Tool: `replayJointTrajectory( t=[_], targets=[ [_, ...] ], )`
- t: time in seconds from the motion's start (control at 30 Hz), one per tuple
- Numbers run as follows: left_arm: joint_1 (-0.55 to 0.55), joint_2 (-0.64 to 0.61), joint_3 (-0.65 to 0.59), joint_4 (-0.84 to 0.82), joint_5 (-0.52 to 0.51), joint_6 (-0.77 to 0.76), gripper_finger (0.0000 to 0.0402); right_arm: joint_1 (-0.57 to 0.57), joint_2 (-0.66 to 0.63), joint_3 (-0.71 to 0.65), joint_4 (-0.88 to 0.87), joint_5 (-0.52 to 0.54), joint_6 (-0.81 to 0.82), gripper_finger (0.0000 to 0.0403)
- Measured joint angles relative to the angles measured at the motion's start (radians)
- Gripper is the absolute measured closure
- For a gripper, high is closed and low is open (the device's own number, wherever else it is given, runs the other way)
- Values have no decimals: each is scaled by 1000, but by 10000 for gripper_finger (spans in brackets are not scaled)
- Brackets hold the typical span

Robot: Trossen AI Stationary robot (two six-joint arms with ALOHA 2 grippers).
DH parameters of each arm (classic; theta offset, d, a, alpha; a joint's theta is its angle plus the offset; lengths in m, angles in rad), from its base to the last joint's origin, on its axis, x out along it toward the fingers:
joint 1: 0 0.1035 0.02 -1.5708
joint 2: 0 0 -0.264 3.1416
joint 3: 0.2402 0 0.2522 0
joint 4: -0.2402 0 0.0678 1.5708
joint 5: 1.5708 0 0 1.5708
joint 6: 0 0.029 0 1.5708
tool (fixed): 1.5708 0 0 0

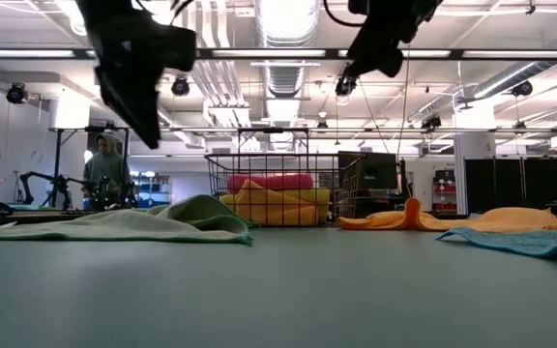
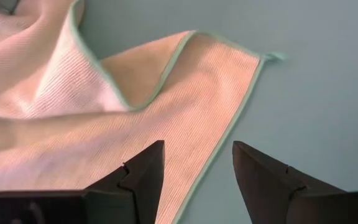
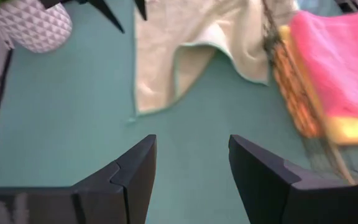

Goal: Fold microfiber towels
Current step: Fold the green microfiber towel

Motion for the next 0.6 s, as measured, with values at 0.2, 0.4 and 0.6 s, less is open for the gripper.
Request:
replayJointTrajectory(
  t=[0.2,0.4,0.6],
  targets=[
    [-14,-74,0,-108,-12,0,228,56,0,-117,251,-8,87,211],
    [-16,-123,0,-250,-59,0,228,91,51,-148,429,-7,144,211],
    [-16,-163,0,-341,-86,6,228,103,191,-21,346,-5,48,211]
  ],
)
